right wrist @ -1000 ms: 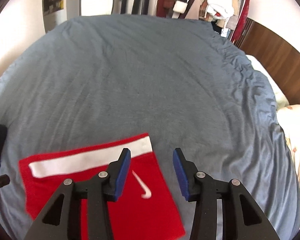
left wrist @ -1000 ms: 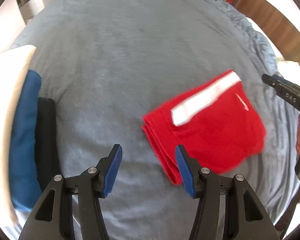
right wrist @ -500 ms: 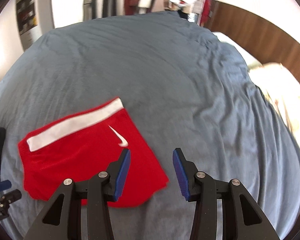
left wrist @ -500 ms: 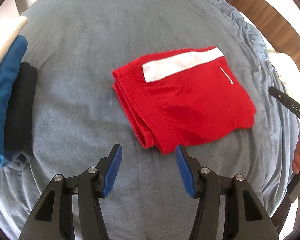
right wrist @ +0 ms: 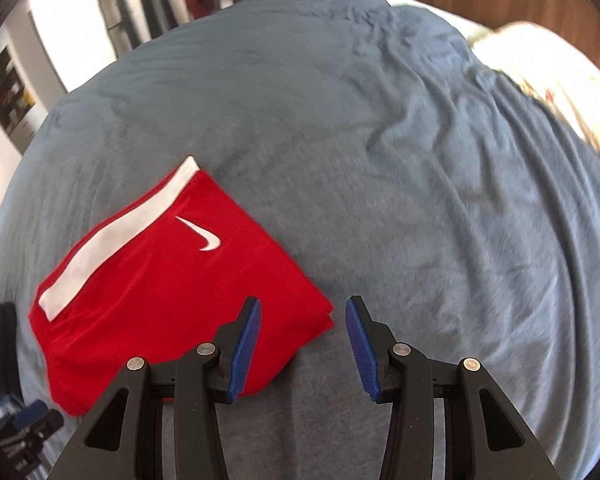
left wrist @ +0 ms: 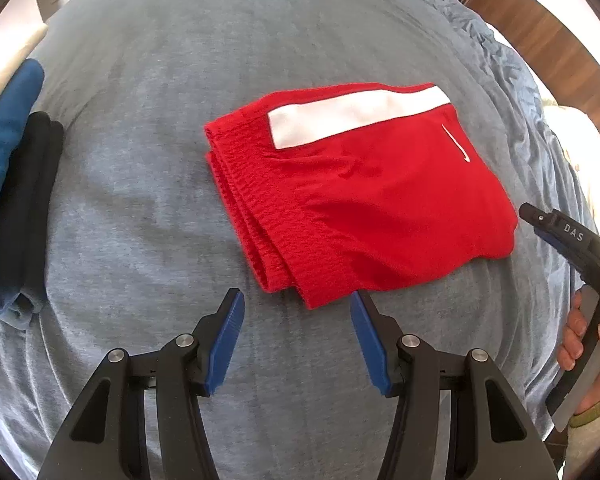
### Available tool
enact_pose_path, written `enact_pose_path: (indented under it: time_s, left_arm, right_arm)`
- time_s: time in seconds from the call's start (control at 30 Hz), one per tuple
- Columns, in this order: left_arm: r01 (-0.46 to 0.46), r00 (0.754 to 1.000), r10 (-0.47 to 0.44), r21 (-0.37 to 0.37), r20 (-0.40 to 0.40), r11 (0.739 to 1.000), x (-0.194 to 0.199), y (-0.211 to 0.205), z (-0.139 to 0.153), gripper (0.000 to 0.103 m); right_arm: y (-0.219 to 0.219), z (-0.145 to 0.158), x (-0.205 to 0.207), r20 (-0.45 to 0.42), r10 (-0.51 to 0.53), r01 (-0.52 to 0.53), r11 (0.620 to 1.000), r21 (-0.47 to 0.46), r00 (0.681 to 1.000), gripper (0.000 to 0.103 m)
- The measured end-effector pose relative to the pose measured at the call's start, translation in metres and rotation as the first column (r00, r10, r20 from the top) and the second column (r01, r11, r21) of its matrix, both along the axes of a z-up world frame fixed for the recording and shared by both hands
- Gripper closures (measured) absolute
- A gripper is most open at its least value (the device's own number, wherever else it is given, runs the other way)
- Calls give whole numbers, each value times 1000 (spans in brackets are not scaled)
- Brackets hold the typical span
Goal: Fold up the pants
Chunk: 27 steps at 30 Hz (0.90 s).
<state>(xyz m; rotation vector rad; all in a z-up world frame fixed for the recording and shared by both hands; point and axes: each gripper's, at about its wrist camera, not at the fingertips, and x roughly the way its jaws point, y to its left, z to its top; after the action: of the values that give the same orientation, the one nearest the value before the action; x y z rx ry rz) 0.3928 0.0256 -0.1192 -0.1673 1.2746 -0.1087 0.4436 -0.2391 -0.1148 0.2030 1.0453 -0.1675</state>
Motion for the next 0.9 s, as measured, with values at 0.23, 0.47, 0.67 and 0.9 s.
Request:
enact_pose_path:
  time_s: [0.23, 0.47, 0.67, 0.9]
  left_arm:
    - [4, 1000, -4, 24, 4, 1000, 7, -5, -2, 49]
    - [-25, 1000, 25, -7, 16, 1000, 10, -1, -5, 49]
    - [-2, 1000, 2, -21, 9, 1000, 10, -3, -16, 50]
    - [0, 1000, 1, -31, 15, 1000, 15, -1, -20, 50]
  right_arm:
    - [-15, -22, 0, -38, -106, 110, 988, 105, 994, 58]
    - [-15, -31, -1, -54, -160, 166, 973, 159, 986, 58]
    - [-13, -32, -3, -51, -164, 170, 973, 154, 985, 58]
    - [-11, -35, -3, -63, -168, 176, 971, 160, 984, 58]
